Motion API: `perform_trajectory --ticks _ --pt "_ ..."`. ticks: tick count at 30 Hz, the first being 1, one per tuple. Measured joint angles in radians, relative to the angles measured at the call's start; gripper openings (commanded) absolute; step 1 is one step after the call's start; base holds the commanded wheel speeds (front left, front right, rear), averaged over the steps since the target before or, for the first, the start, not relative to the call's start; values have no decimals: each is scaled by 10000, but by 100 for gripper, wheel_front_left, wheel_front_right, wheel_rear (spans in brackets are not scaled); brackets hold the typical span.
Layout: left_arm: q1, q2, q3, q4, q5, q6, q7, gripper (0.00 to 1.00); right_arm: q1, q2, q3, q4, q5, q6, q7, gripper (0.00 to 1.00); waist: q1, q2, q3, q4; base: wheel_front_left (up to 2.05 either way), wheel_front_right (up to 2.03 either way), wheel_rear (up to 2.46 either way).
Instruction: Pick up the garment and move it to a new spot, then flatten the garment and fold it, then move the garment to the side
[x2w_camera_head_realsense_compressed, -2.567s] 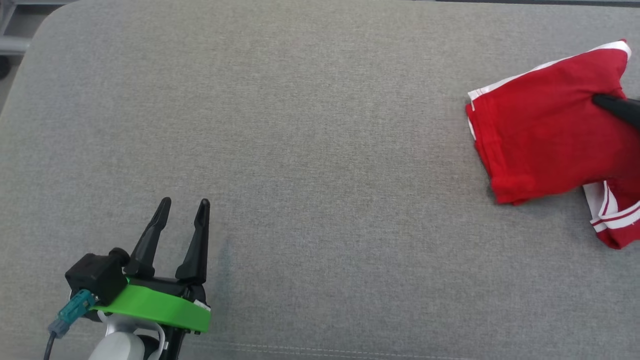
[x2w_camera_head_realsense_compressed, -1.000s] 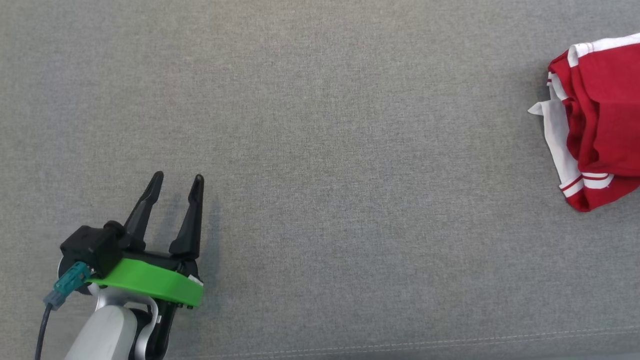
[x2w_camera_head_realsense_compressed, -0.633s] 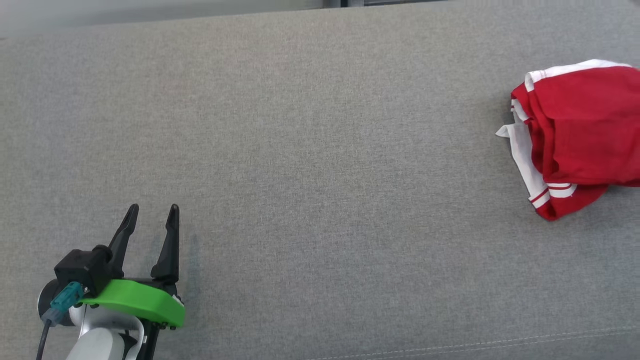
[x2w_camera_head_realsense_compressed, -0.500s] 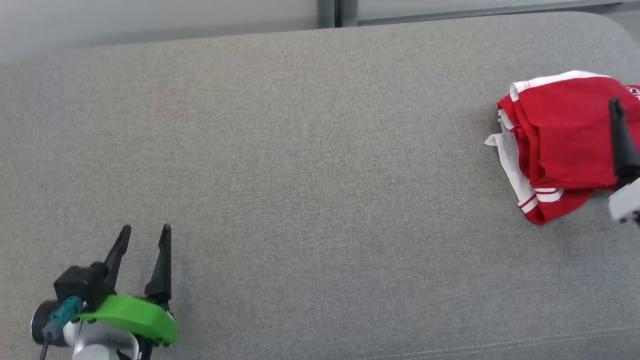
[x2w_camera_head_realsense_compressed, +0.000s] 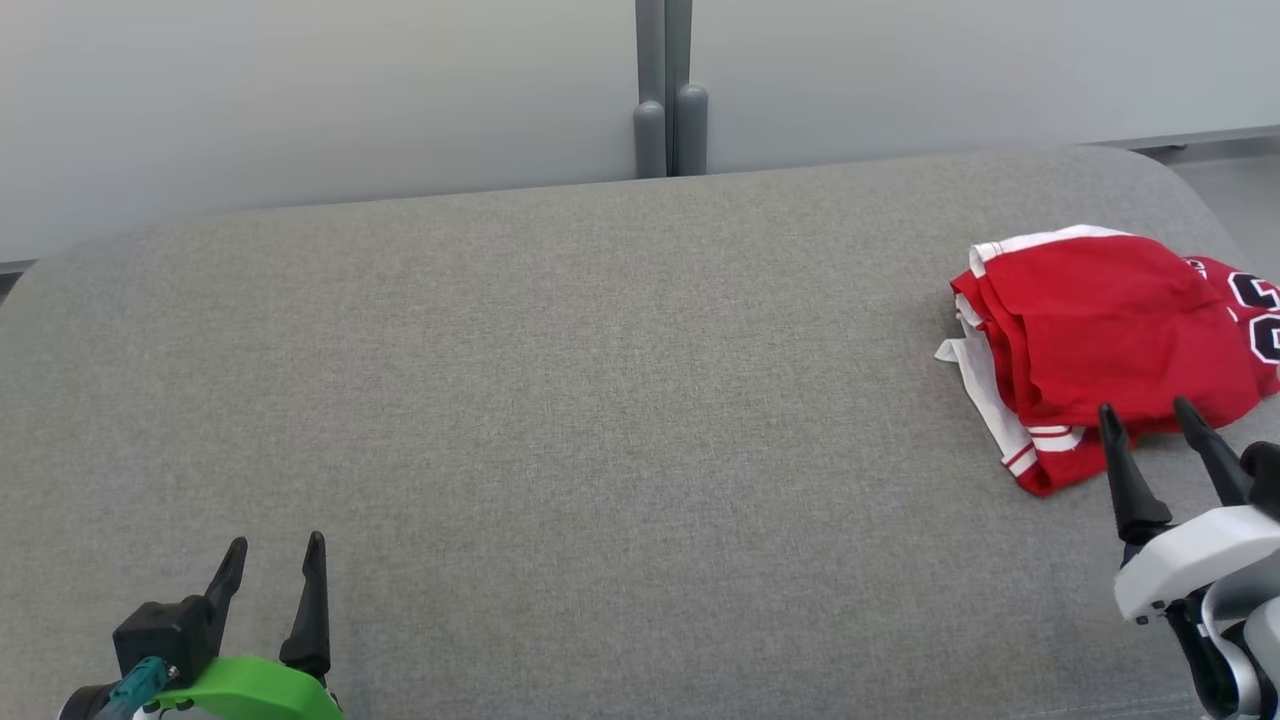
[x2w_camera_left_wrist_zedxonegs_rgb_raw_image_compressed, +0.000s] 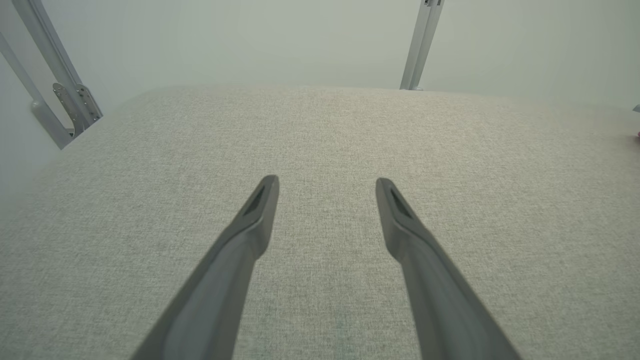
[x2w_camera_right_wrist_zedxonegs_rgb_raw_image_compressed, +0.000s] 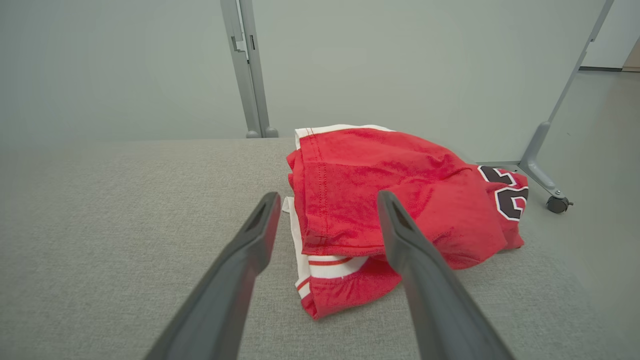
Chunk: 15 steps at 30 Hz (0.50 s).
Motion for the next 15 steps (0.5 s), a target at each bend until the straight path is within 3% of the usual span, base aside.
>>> perform_trajectory --ticks 9,10,15 --pt "35 -65 21 -25 94 -12 0 100 178 514 -500 -2 -577 0 0 100 0 0 -383 496 0 0 0" --pt "38 -100 -4 10 100 -12 4 0 253 562 -531 33 -598 6 0 0 0 0 -398 553 0 0 0" --pt "290 -460 -148 527 98 -12 15 0 681 1248 -238 479 -585 13 4 0 0 0 -400 552 0 0 0"
